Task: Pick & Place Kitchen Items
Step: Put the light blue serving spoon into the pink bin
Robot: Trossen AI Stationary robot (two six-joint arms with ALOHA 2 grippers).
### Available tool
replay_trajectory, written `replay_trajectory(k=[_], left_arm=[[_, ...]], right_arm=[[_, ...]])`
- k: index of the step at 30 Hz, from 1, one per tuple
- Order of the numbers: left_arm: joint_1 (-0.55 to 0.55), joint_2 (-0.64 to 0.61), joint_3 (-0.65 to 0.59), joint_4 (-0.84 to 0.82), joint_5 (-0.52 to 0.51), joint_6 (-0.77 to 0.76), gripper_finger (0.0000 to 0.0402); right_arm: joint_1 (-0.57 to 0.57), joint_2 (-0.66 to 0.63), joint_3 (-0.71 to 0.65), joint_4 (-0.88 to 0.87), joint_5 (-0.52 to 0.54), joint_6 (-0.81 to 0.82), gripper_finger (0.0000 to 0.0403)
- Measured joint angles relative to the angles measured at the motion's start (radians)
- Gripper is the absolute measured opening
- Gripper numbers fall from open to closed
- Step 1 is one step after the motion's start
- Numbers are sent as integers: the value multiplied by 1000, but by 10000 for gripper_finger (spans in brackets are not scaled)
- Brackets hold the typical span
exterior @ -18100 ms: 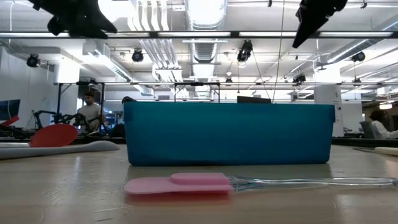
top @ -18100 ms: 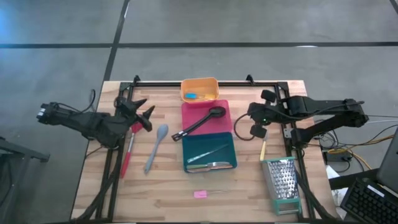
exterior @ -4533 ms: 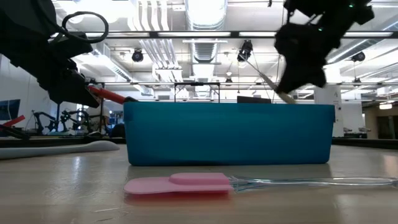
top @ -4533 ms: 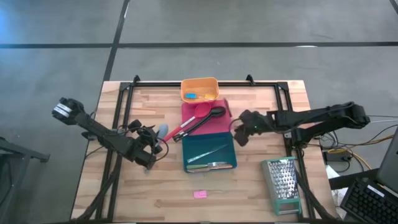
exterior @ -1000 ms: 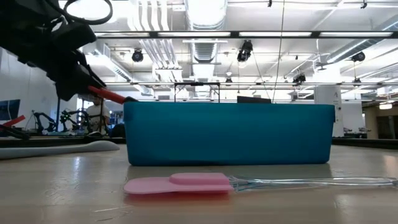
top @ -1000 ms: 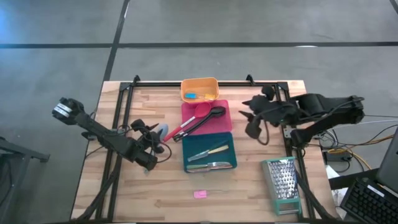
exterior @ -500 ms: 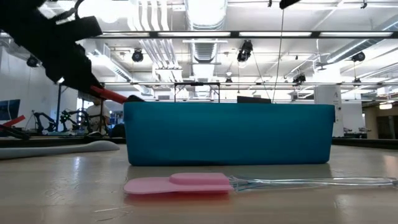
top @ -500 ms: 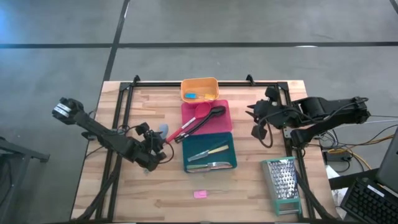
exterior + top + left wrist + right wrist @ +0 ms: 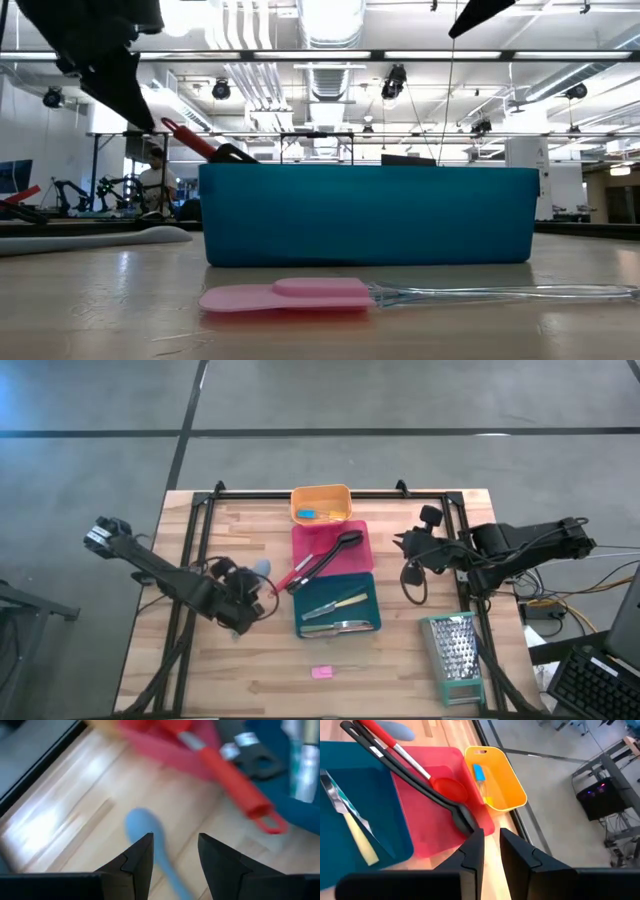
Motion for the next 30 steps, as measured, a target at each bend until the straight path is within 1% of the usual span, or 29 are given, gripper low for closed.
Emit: replay_trajectory(k=[2,5,7,12,16,20,26,28,30], left_arm=[[0,0,25,-98,7,-110,158],[1,0,41,-184,75,-241,158],[1,0,40,-187,140,-281,158],[1,8,30,-168,315,-367,158],[-1,23,30,-169,423,-416,158],[-10,41,28,-169,428,-452,158],[-10,64,7,-147,433,-463,158],[-12,68,-19,-113,457,-470,158],[-15,69,-51,-53,503,-473,158]], right_arm=[[0,-2,3,0,0,-11,61],[0,-7,4,1,0,-22,73],[0,-8,4,1,8,-42,81],[0,-12,4,1,80,-53,101],[0,-19,3,-6,81,-44,111],[0,-24,1,-7,81,-38,118],[0,-24,1,-7,77,-20,130],[0,-24,1,-8,77,-18,134],[0,-24,-1,-7,76,-18,139]])
